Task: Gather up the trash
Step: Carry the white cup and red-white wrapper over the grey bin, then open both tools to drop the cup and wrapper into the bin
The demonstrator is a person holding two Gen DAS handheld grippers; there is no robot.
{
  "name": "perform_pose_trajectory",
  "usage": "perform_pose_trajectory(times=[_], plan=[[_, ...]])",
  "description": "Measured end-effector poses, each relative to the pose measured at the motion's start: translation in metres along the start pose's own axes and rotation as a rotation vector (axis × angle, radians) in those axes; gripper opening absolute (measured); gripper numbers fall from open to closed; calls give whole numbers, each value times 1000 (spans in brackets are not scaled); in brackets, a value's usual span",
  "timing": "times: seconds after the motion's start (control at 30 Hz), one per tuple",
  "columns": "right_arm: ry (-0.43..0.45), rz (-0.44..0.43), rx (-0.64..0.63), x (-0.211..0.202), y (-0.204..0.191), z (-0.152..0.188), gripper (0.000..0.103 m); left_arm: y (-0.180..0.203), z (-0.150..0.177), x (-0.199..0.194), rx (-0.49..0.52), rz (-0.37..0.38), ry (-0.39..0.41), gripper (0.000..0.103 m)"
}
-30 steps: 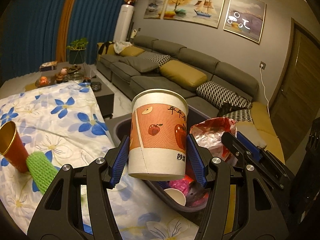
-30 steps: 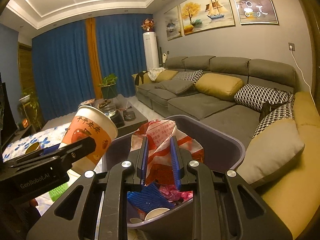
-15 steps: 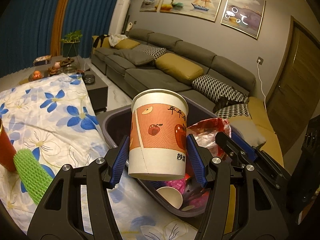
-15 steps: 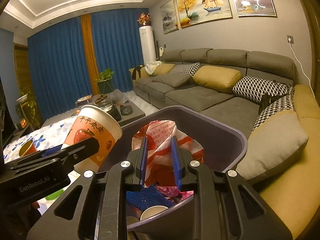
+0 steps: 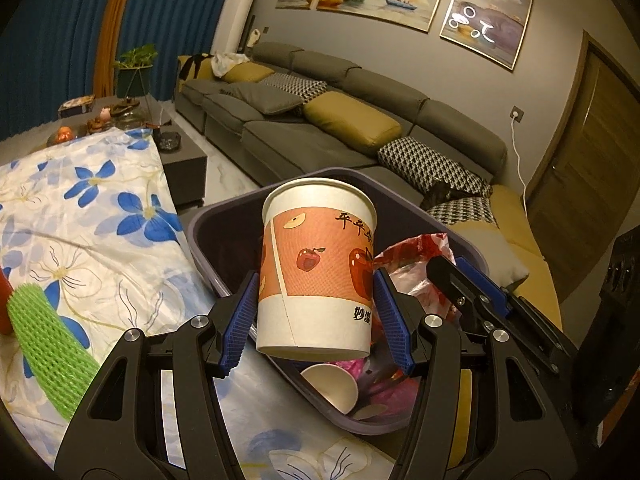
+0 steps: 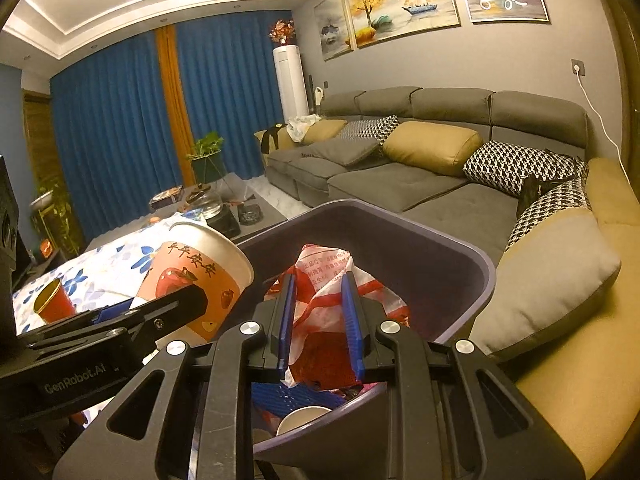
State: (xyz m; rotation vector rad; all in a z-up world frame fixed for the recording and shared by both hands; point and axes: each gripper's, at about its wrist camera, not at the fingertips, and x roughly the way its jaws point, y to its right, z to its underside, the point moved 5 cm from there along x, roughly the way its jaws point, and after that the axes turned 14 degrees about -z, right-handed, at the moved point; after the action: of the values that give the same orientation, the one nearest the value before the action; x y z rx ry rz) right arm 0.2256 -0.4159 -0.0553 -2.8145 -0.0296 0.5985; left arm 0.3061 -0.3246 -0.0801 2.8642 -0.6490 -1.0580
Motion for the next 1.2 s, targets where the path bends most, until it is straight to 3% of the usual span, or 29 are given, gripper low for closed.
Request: perform_pose_trajectory(times=[0.37, 0.53, 0.73, 0.97, 1.2], plan=[[-2, 12, 18, 0, 2, 1, 41, 1, 4, 5, -3, 27, -30, 59], [21, 32, 17, -8, 4, 0, 45, -2, 4, 2, -3, 26, -18, 75], [55, 53, 1, -25, 1, -2, 53, -21, 9, -12, -48, 5, -13, 83], [90, 14, -34, -45, -20, -3, 71, -63, 27, -53, -62, -162, 41, 89], [68, -92, -85, -46, -68, 2, 83, -145, 49, -113, -181, -386, 103, 92]])
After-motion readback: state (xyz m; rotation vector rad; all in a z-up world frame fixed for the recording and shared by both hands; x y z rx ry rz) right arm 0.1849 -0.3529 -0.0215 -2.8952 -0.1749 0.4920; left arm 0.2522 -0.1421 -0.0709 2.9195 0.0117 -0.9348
